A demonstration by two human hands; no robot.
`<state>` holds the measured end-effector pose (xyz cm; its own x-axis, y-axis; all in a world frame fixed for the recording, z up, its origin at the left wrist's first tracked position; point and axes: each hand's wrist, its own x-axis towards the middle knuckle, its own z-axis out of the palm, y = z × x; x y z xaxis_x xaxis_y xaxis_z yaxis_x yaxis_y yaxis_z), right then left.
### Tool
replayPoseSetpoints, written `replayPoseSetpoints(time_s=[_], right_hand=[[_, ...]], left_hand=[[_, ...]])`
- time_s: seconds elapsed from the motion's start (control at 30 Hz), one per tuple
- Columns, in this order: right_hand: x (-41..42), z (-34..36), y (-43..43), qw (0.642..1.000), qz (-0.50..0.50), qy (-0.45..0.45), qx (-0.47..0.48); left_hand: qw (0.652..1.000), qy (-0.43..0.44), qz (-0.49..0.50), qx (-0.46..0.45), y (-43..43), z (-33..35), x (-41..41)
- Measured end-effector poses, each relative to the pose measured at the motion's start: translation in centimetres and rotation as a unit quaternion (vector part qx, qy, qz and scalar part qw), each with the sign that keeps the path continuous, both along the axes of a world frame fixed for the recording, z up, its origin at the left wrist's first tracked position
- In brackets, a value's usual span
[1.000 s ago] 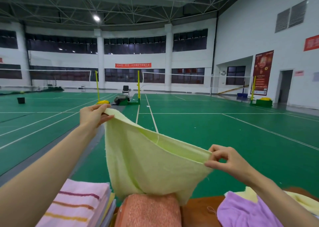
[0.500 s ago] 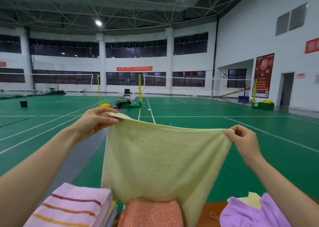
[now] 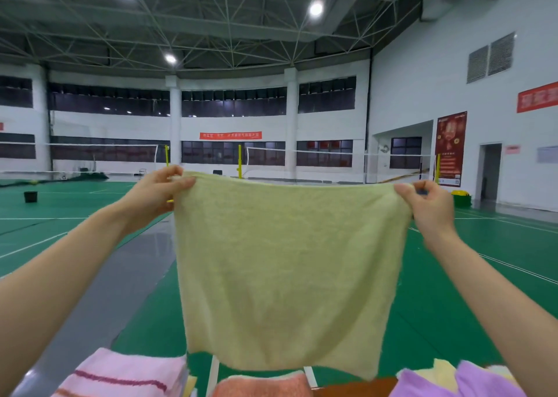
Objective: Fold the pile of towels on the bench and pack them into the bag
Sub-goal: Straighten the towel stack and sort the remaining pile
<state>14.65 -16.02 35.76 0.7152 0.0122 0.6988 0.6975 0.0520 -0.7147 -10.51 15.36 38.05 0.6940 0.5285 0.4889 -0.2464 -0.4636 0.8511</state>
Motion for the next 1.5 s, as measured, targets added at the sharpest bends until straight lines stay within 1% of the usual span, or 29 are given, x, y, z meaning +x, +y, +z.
replayPoseSetpoints(time_s=[0.07,0.1,0.13,0.2,0.27,0.3,0.33,0.4,0.47,0.5,0.57,0.6,0.67,0.73,0.8,0.87,1.03,1.1,1.17,1.23,1.27,1.33,1.37,1.4,1.43,1.5], right_hand=[[0.0,1.5,-0.1,0.998,0.01,0.024,0.05],[0.1,1.9,-0.2,0.998,0.014,0.031,0.057],[0.3,2.1,-0.4,0.998,0.016,0.032,0.044],[0.6,1.9,-0.7,0.999,0.004,0.012,-0.039],[0.6,1.1,-0.8,0.991,-0.014,0.0,-0.132],[0.7,0.5,-0.8,0.988,-0.014,0.017,-0.154],[0.9,-0.1,-0.8,0.985,-0.003,0.052,-0.163],[1.1,-1.3,-0.6,0.976,0.046,0.151,-0.152],[1.0,-2.4,0.0,0.954,0.103,0.255,-0.115],[0.8,-2.9,0.4,0.944,0.12,0.291,-0.095],[0.2,-3.5,1.5,0.94,0.117,0.313,-0.071],[-0.1,-3.5,2.1,0.945,0.1,0.301,-0.074],[-1.0,-3.3,3.7,0.961,0.068,0.251,-0.098],[-2.7,-2.6,5.3,0.976,0.034,0.171,-0.13],[-5.2,-1.7,6.7,0.985,0.004,0.071,-0.16],[-7.8,-1.0,7.7,0.985,0.002,-0.002,-0.172],[-10.9,-0.7,8.9,0.982,0.038,-0.089,-0.165],[-11.2,-1.0,8.5,0.98,0.111,-0.087,-0.139],[-11.2,-1.5,7.8,0.966,0.222,-0.049,-0.122],[-10.4,-2.2,7.4,0.957,0.264,-0.012,-0.121],[-10.0,-2.4,7.2,0.955,0.268,-0.002,-0.125],[-9.6,-2.5,7.0,0.949,0.29,0.013,-0.122],[-9.5,-2.4,7.0,0.943,0.311,0.021,-0.112],[-9.3,-2.3,6.9,0.938,0.329,0.026,-0.103],[-9.2,-2.2,6.8,0.935,0.341,0.027,-0.094],[-8.9,-1.7,6.6,0.928,0.362,0.029,-0.083]], left_hand=[[0.998,-0.042,-0.034,-0.03,-0.7,1.3,-0.2],[0.996,-0.068,-0.041,-0.038,-0.9,1.9,-0.2],[0.993,-0.091,-0.049,-0.048,-1.2,2.3,-0.3],[0.991,-0.098,-0.076,-0.056,-1.4,2.7,-0.5],[0.991,-0.044,-0.114,-0.052,-1.5,2.2,-1.0],[0.99,-0.011,-0.127,-0.06,-1.5,1.7,-1.2],[0.989,0.02,-0.131,-0.073,-1.5,1.1,-1.3],[0.988,0.055,-0.103,-0.105,-1.4,-0.3,-0.9],[0.984,0.061,-0.053,-0.156,-1.3,-1.4,0.1],[0.979,0.052,-0.03,-0.196,-1.1,-1.8,0.8],[0.963,0.031,0.002,-0.269,-1.5,-2.2,2.2],[0.959,0.027,0.024,-0.28,-2.1,-2.3,2.9],[0.966,0.015,0.069,-0.249,-4.0,-2.5,4.3],[0.977,0.003,0.072,-0.2,-6.5,-2.7,5.5],[0.986,0.004,0.052,-0.159,-8.8,-2.9,6.6],[0.99,-0.003,0.022,-0.139,-11.0,-2.9,7.2],[0.986,-0.048,-0.056,-0.146,-14.7,-2.5,7.5],[0.984,-0.056,-0.071,-0.155,-14.8,-2.2,7.2],[0.98,-0.041,-0.103,-0.165,-14.5,-1.9,6.6],[0.979,-0.01,-0.147,-0.139,-13.9,-2.0,5.9],[0.984,-0.005,-0.149,-0.095,-13.4,-2.2,5.7],[0.994,-0.01,-0.096,0.059,-12.0,-3.0,5.4],[0.99,-0.002,-0.064,0.127,-11.1,-3.5,5.3],[0.984,0.031,-0.051,0.17,-10.2,-3.9,5.3],[0.977,0.08,-0.061,0.188,-9.5,-4.4,5.1],[0.965,0.167,-0.111,0.171,-8.3,-5.5,5.0]])
